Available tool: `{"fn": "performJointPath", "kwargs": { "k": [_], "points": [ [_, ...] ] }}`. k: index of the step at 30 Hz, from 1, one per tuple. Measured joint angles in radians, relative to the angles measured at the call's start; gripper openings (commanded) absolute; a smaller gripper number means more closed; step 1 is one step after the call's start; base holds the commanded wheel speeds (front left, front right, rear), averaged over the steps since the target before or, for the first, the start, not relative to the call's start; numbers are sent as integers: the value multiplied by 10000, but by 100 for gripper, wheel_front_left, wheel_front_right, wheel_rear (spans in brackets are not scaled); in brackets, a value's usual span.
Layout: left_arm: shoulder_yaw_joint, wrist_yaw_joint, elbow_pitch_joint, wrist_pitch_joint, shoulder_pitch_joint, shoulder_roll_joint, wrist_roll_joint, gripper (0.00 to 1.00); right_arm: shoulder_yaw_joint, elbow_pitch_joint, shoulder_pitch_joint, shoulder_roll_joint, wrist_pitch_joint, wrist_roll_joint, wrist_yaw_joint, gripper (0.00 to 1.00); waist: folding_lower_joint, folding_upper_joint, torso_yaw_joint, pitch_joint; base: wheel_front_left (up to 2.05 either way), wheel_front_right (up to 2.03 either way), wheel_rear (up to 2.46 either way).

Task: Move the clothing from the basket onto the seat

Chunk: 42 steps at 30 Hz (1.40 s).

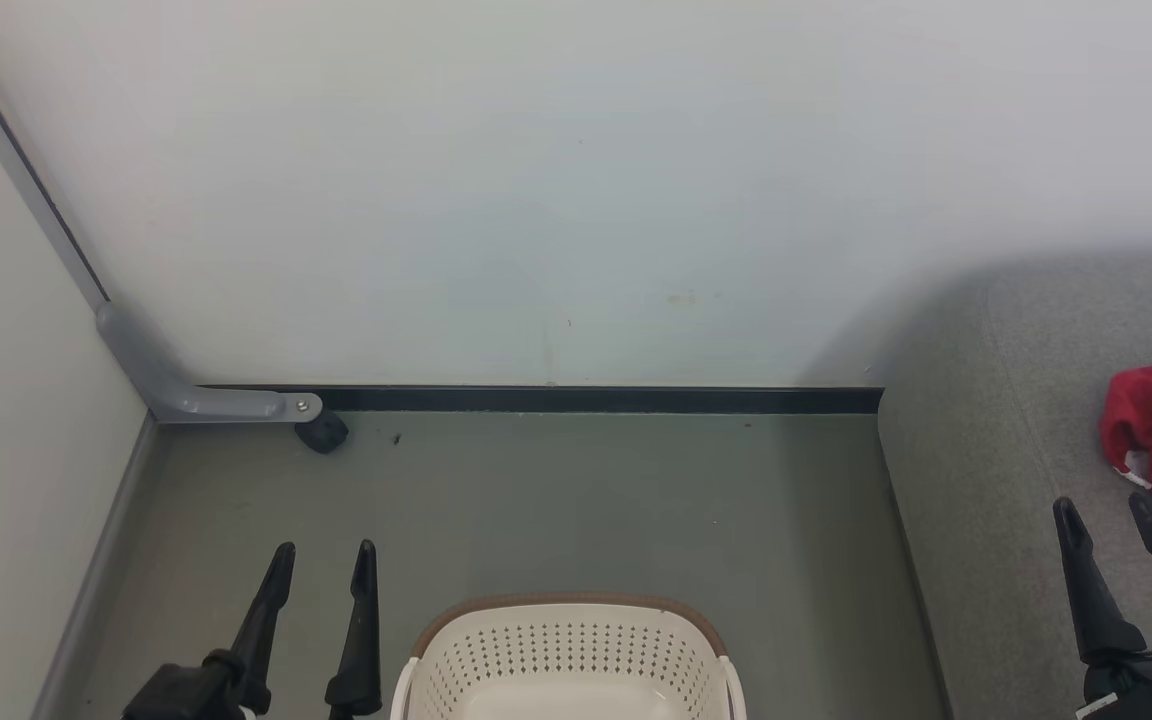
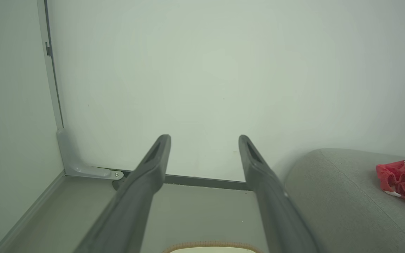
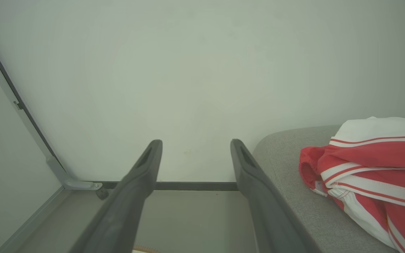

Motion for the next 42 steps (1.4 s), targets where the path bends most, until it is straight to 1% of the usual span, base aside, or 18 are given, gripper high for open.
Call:
{"fn": "performJointPath", "kwargs": {
  "k": [17, 20, 32, 33, 35, 40, 42],
  "points": [
    [174, 0, 6, 31, 1, -98, 291, 100, -476, 136, 174, 366, 0, -527, -12, 100, 0, 0, -49, 38, 0, 0, 0],
    [190, 0, -4, 54, 2, -125, 334, 100, -552, 211, 195, 408, 0, -543, 136, 100, 0, 0, -63, 63, 0, 0, 0],
    [242, 0, -6, 161, 2, -192, 393, 100, -765, 291, 211, 652, 0, -692, 382, 100, 0, 0, -71, 118, 0, 0, 0],
    [236, 0, 23, 161, 3, -207, 395, 0, -759, 324, 213, 690, 12, -709, 410, 0, 0, 0, -69, 120, 0, 0, 0],
    [215, -2, 136, 163, 19, -232, 382, 0, -717, 416, 222, 788, 15, -708, 410, 0, 0, 0, -70, 120, 0, 0, 0],
    [165, -13, 579, 194, 281, -318, 320, 0, -464, 821, 536, 1421, 31, -663, 414, 0, 0, 0, -70, 122, 0, 0, 0],
    [213, -29, 598, 207, 291, -337, 140, 0, -516, 840, 546, 1498, 113, -487, 424, 0, 0, 0, -71, 118, 0, 0, 0]
  ]
}}
